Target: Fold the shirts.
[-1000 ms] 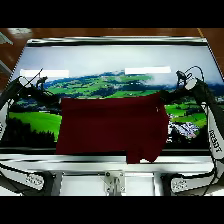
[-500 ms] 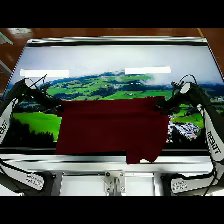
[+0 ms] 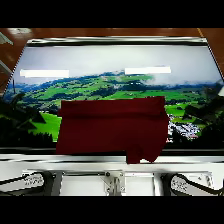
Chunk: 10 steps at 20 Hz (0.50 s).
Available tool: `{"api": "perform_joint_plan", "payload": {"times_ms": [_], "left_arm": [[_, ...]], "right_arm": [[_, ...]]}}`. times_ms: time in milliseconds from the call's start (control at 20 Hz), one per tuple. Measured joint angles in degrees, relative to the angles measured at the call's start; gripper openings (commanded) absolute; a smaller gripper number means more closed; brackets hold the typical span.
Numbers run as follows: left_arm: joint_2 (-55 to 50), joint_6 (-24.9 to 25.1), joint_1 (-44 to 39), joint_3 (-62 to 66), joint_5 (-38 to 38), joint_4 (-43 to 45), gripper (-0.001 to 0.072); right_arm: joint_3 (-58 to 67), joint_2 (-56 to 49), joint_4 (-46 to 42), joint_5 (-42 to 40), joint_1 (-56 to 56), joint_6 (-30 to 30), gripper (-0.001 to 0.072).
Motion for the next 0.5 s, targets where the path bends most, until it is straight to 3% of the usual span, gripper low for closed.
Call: {"api": "perform_joint_plan", "payload": {"times_ms": [200, 500], "left_arm": [[5.7, 6.3, 6.7, -18.1, 6.0, -3.4, 0.0662], [5.9, 9.8, 5.5, -27.8, 14.4, -5.2, 0.0662]], "right_arm": [[-8.6, 3.0, 9.1, -0.7, -7.7, -3.6, 0.0591], [-14.1, 4.0, 13.5, -4.4, -8.5, -5.2, 0.0591]]}}
